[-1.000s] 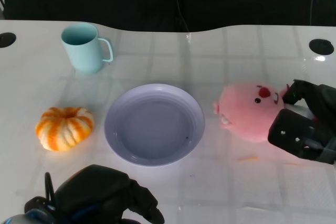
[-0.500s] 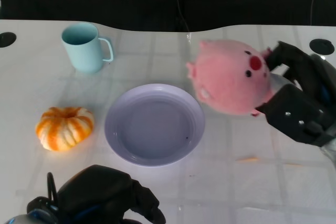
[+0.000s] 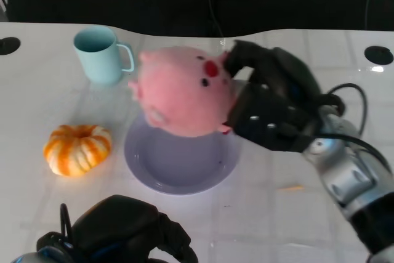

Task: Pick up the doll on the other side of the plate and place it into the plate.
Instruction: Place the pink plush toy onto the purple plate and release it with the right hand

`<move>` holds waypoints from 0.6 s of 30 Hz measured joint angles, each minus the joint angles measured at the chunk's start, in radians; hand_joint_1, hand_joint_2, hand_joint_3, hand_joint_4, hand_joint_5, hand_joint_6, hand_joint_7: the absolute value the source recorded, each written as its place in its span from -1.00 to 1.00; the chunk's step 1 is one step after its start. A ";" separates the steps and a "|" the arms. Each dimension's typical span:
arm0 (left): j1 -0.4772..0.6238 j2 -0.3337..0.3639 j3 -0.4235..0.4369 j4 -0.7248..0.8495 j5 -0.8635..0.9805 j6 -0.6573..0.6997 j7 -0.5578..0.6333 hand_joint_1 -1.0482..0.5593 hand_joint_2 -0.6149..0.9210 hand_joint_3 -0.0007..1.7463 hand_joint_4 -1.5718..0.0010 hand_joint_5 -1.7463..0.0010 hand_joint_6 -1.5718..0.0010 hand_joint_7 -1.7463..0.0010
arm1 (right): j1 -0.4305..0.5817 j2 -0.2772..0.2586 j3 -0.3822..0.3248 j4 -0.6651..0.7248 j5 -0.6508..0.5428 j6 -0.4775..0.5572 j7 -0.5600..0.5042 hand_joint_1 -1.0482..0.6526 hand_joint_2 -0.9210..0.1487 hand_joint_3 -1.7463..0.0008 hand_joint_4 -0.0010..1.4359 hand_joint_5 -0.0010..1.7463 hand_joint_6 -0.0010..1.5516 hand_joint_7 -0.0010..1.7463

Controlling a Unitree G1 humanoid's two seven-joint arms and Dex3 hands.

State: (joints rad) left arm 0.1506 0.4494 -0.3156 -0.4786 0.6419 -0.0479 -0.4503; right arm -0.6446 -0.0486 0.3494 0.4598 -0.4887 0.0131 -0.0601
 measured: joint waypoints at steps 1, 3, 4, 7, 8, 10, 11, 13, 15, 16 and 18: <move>0.000 0.000 0.000 0.001 0.000 -0.003 0.002 0.01 1.00 -0.73 -0.02 -0.41 -0.41 0.97 | -0.011 0.010 0.010 0.020 -0.007 0.002 0.001 0.05 -0.05 -0.31 0.29 1.00 -0.03 1.00; 0.000 -0.002 -0.002 0.002 0.002 -0.011 0.009 0.00 1.00 -0.74 -0.02 -0.41 -0.41 0.97 | -0.032 0.031 0.022 0.067 -0.011 0.001 0.002 0.06 -0.03 -0.31 0.29 1.00 -0.02 1.00; 0.000 -0.003 -0.004 0.002 0.006 -0.011 0.010 0.00 1.00 -0.73 -0.02 -0.42 -0.41 0.97 | -0.040 0.040 0.023 0.091 -0.011 0.000 0.001 0.08 -0.02 -0.30 0.30 1.00 -0.01 1.00; 0.000 -0.009 -0.009 0.002 0.012 -0.010 0.010 -0.01 1.00 -0.71 -0.01 -0.44 -0.40 0.98 | -0.061 0.063 0.028 0.145 -0.015 -0.002 -0.005 0.07 -0.03 -0.20 0.18 0.94 0.03 0.56; 0.000 -0.011 -0.010 0.002 0.013 -0.010 0.010 -0.01 1.00 -0.71 -0.01 -0.44 -0.40 0.98 | -0.063 0.067 0.030 0.152 -0.017 -0.002 -0.005 0.03 -0.19 0.01 0.06 0.76 0.06 0.14; 0.000 -0.012 -0.011 0.002 0.015 -0.010 0.010 -0.01 1.00 -0.72 0.01 -0.43 -0.40 0.98 | -0.064 0.071 0.042 0.154 -0.024 0.010 0.009 -0.05 -0.57 0.43 -0.07 0.24 0.02 -0.43; 0.000 -0.013 -0.012 0.002 0.015 -0.010 0.010 -0.01 1.00 -0.72 0.01 -0.43 -0.40 0.98 | -0.064 0.071 0.052 0.153 -0.029 0.022 0.025 -0.08 -0.75 0.62 -0.08 0.02 0.01 -0.64; 0.000 -0.013 -0.012 0.002 0.016 -0.010 0.010 0.01 1.00 -0.73 -0.01 -0.44 -0.41 0.98 | -0.064 0.064 0.076 0.140 -0.052 0.043 0.071 -0.21 -0.95 0.83 -0.29 -0.37 -0.19 -0.92; -0.001 -0.014 -0.012 0.002 0.015 -0.011 0.010 0.00 1.00 -0.72 0.00 -0.44 -0.40 0.98 | -0.064 0.048 0.102 0.115 -0.076 0.053 0.103 -0.31 -0.99 0.87 -0.44 -0.53 -0.30 -0.98; -0.001 -0.014 -0.012 0.002 0.015 -0.011 0.010 0.00 1.00 -0.71 0.01 -0.44 -0.40 0.98 | -0.064 0.041 0.109 0.102 -0.088 0.055 0.115 -0.35 -0.99 0.87 -0.49 -0.56 -0.33 -0.99; -0.001 -0.015 -0.012 0.002 0.015 -0.010 0.009 0.00 1.00 -0.71 0.01 -0.45 -0.40 0.98 | -0.063 0.029 0.117 0.070 -0.093 0.059 0.139 -0.39 -1.00 0.87 -0.54 -0.60 -0.36 -1.00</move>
State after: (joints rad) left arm 0.1497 0.4347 -0.3278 -0.4766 0.6569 -0.0584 -0.4408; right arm -0.7075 -0.0191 0.4665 0.5302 -0.5815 0.0722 0.0784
